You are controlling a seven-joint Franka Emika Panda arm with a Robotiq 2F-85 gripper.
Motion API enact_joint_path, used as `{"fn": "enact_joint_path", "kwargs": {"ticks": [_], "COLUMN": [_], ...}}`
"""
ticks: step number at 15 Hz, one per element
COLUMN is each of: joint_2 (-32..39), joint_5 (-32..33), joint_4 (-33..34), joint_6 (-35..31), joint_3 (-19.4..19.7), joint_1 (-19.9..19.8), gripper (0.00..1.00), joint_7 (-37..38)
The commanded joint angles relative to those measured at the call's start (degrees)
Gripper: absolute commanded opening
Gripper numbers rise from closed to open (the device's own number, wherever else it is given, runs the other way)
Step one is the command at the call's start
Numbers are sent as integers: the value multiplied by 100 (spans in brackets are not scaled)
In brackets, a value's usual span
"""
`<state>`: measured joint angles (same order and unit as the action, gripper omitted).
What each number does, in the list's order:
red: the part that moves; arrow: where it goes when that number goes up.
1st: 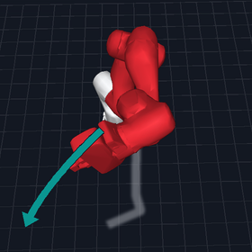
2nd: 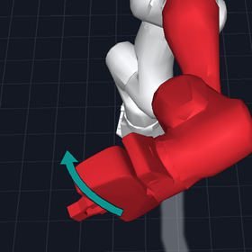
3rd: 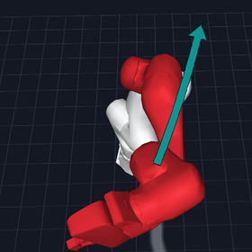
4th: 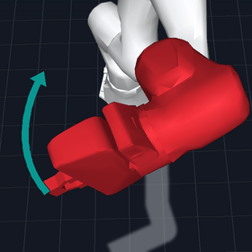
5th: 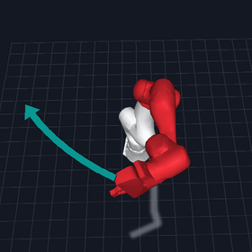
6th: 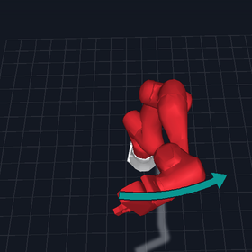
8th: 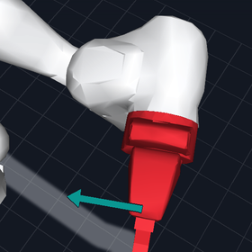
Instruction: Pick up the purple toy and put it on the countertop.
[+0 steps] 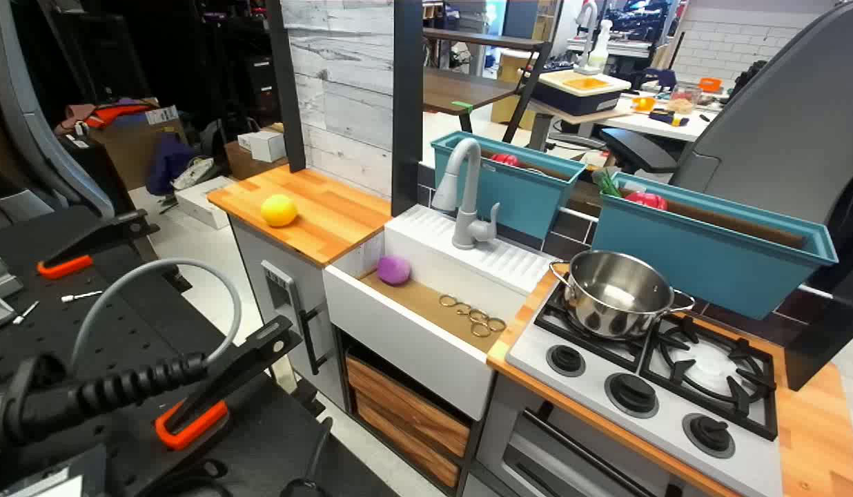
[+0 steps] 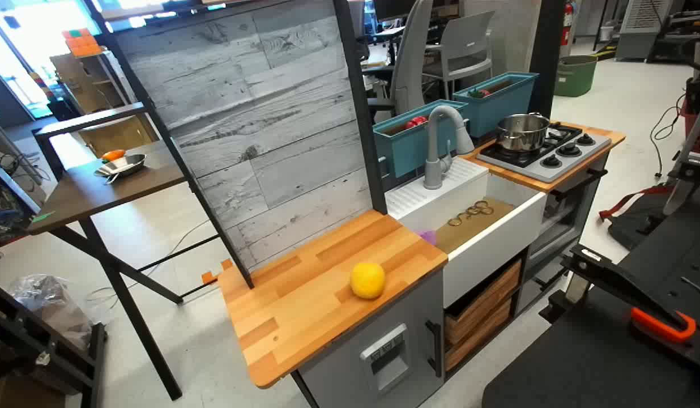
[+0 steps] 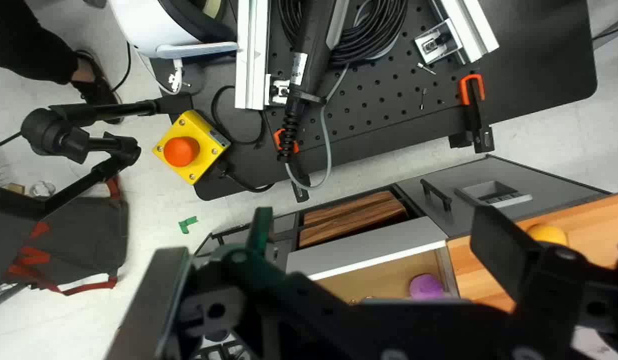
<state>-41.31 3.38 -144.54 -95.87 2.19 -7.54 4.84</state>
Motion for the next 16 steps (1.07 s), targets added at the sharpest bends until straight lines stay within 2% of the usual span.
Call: {"fn": "enact_joint_path", "kwargs": {"ticks": [1, 11, 13, 16], "joint_2": [3, 2, 137, 533], "joint_5": [20, 20, -23, -104], "joint_4": [16, 24, 15, -52], "joint_6": [10, 9, -228, -1142], "joint_3": [34, 34, -41, -190], "joint_1": [43, 43, 46, 134], "gripper": [100, 100, 100, 100], "joint_7": [20, 20, 194, 444]}}
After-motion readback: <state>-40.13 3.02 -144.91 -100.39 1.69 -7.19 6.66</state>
